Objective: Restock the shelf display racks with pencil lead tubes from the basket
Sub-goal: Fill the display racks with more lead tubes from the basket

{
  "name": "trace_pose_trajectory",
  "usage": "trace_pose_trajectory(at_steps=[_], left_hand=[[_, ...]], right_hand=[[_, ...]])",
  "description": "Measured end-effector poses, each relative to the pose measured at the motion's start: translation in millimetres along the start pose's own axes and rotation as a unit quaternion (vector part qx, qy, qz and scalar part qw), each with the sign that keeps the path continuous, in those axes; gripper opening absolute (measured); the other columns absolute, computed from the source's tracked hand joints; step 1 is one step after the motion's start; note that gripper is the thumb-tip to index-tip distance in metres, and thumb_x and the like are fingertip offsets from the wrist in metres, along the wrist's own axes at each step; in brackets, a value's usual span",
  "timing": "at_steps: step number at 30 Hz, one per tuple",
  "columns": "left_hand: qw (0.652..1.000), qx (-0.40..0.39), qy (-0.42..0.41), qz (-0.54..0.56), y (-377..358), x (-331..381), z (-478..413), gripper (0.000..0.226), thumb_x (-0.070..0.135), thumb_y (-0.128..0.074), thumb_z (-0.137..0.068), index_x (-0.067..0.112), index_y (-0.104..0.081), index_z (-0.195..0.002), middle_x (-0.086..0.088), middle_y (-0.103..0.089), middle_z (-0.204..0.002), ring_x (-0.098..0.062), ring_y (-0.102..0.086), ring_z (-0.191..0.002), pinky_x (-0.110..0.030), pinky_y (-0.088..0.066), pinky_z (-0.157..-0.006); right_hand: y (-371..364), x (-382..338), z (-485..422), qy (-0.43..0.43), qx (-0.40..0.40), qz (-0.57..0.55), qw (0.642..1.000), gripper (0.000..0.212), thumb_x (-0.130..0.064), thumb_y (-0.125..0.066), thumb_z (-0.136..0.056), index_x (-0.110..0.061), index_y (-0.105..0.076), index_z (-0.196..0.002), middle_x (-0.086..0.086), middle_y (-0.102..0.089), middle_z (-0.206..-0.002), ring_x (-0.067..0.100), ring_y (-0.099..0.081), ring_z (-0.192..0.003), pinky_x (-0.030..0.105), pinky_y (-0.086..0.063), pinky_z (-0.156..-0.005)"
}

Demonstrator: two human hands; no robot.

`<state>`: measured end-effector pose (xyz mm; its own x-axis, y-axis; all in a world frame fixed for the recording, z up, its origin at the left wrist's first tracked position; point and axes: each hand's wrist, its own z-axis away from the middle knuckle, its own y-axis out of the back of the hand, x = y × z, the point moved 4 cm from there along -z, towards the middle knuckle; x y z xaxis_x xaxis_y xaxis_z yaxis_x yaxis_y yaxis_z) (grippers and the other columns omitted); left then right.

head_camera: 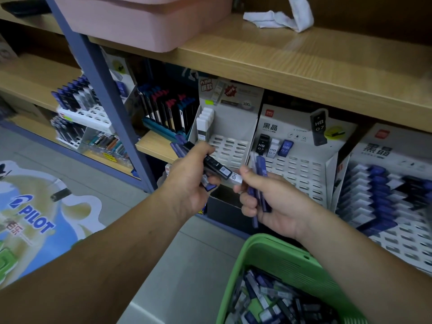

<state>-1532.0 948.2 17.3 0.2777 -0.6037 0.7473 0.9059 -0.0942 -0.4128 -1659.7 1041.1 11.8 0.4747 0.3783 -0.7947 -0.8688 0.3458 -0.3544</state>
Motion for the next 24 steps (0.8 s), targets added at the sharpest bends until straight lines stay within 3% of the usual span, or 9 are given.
trace_pose_trajectory(at_steps=[2, 4, 8, 11, 13, 17, 20, 24], left_hand=[[1.0, 0.018, -0.01, 0.004, -5, -2, 2, 0.017, 0.017, -0.069, -0.09, 0.005, -0.068, -0.102, -0.011, -0.076, -0.083, -0.022, -0.068, -0.063, -0.028, -0.05, -0.052], [1.0, 0.006, -0.017, 0.022, -10, -2, 1, 0.022, 0.015, -0.069, -0.09, 0.001, -0.067, -0.106, -0.012, -0.078, -0.085, -0.026, -0.074, -0.07, -0.031, -0.056, -0.06], [0.999, 0.013, -0.035, -0.011, -15, -7, 4, 0.021, 0.021, -0.077, -0.091, 0.009, -0.06, -0.094, 0.002, -0.062, -0.059, -0.014, -0.062, -0.049, -0.031, -0.051, -0.052], [0.999, 0.031, -0.038, -0.015, -21, -7, 7, 0.025, 0.027, -0.079, -0.091, 0.008, -0.063, -0.094, 0.002, -0.061, -0.055, -0.017, -0.063, -0.051, -0.041, -0.061, -0.067], [0.999, 0.034, -0.033, -0.001, -23, -3, 7, 0.02, 0.026, -0.076, -0.093, 0.011, -0.064, -0.091, 0.001, -0.055, -0.058, -0.014, -0.053, -0.048, -0.033, -0.053, -0.059], [0.999, -0.036, 0.0, -0.031, -32, -3, 13, 0.014, 0.024, -0.074, -0.095, 0.016, -0.066, -0.087, 0.001, -0.051, -0.061, -0.012, -0.047, -0.051, -0.029, -0.045, -0.055], [0.992, -0.09, 0.013, -0.085, -48, -4, 31, 0.02, 0.026, -0.076, -0.093, 0.016, -0.064, -0.082, 0.0, -0.057, -0.061, -0.013, -0.055, -0.053, -0.029, -0.049, -0.056], [0.985, -0.102, 0.018, -0.139, -77, -6, 58, 0.022, 0.03, -0.081, -0.088, 0.015, -0.065, -0.085, 0.001, -0.055, -0.065, -0.011, -0.049, -0.05, -0.027, -0.045, -0.05]], right_hand=[[-3, 1, 1, 0.022, -0.001, 0.014, 1.0, 0.003, -0.014, -0.068, -0.096, -0.011, -0.067, -0.096, 0.011, -0.065, -0.079, 0.012, -0.041, -0.05, 0.024, -0.034, -0.044], [-4, 1, 0, 0.047, 0.017, 0.021, 0.999, 0.006, -0.01, -0.071, -0.093, -0.008, -0.07, -0.098, 0.012, -0.069, -0.079, 0.011, -0.04, -0.049, 0.023, -0.033, -0.045], [-9, -3, 3, 0.075, 0.02, 0.073, 0.994, 0.017, -0.013, -0.074, -0.091, -0.005, -0.072, -0.105, 0.012, -0.072, -0.078, 0.014, -0.041, -0.05, 0.027, -0.033, -0.045], [-7, -5, 8, 0.056, 0.006, 0.063, 0.996, 0.026, -0.026, -0.071, -0.095, -0.006, -0.068, -0.112, 0.009, -0.062, -0.076, 0.016, -0.047, -0.055, 0.029, -0.039, -0.049], [2, -8, 15, 0.034, 0.003, 0.015, 0.999, 0.036, -0.03, -0.065, -0.098, -0.002, -0.065, -0.122, 0.014, -0.066, -0.091, 0.016, -0.052, -0.058, 0.029, -0.044, -0.053], [23, -22, 37, 0.005, 0.0, -0.012, 1.0, 0.025, -0.011, -0.052, -0.105, -0.004, -0.067, -0.124, 0.015, -0.074, -0.103, 0.018, -0.061, -0.068, 0.032, -0.055, -0.064], [37, -39, 57, -0.008, 0.021, -0.007, 1.0, 0.023, -0.01, -0.051, -0.105, -0.008, -0.067, -0.121, 0.012, -0.075, -0.091, 0.019, -0.066, -0.067, 0.036, -0.059, -0.068], [50, -64, 92, -0.013, 0.025, 0.023, 0.999, 0.017, -0.017, -0.05, -0.106, -0.014, -0.064, -0.115, 0.003, -0.059, -0.071, 0.015, -0.05, -0.053, 0.031, -0.048, -0.049]])
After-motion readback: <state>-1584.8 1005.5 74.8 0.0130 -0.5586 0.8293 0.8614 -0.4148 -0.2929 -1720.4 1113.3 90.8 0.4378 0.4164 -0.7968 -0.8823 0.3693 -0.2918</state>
